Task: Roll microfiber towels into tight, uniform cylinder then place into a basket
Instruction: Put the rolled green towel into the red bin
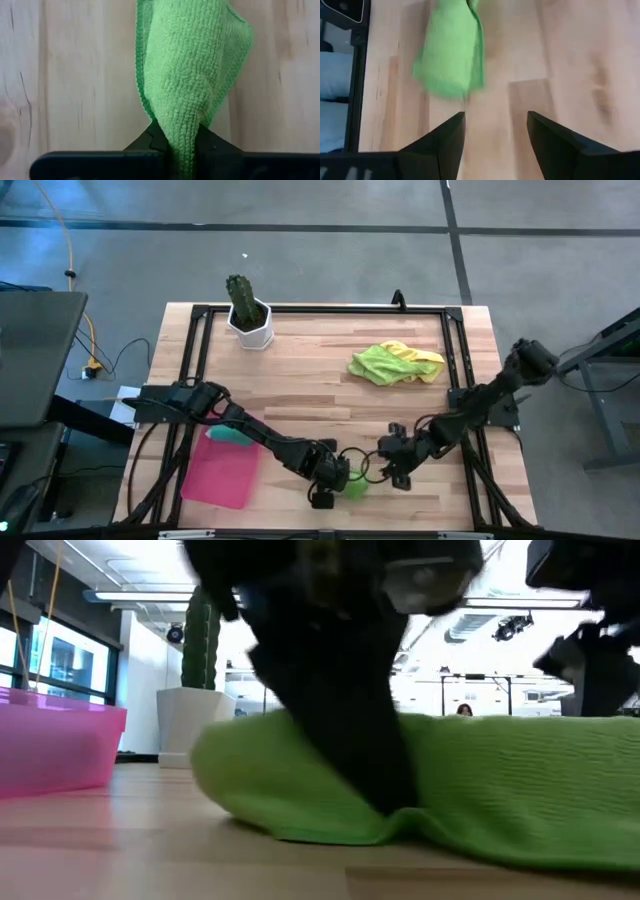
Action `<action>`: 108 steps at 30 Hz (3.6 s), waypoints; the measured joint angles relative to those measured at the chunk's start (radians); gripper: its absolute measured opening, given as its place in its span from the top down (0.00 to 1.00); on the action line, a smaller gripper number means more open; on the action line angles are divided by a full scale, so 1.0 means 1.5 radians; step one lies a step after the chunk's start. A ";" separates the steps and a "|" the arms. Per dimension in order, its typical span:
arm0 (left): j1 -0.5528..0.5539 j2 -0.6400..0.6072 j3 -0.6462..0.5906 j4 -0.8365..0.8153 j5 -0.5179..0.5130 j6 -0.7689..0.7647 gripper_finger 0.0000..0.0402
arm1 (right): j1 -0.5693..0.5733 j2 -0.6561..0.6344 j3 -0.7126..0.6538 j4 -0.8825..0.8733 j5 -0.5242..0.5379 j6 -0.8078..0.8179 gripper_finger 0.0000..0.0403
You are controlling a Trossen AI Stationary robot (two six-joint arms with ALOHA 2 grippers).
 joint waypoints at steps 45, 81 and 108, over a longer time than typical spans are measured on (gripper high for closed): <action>-0.165 -0.453 0.002 -0.628 -0.165 -0.214 0.96 | -0.017 -0.515 -0.492 0.334 0.490 -0.190 0.52; -0.378 -0.630 -0.367 -0.584 -0.294 -0.474 0.96 | -0.020 -0.516 -0.491 0.314 0.275 -0.270 0.52; -0.402 -0.648 -0.661 -0.311 -0.344 -0.501 0.96 | -0.020 -0.516 -0.490 0.312 0.275 -0.270 0.52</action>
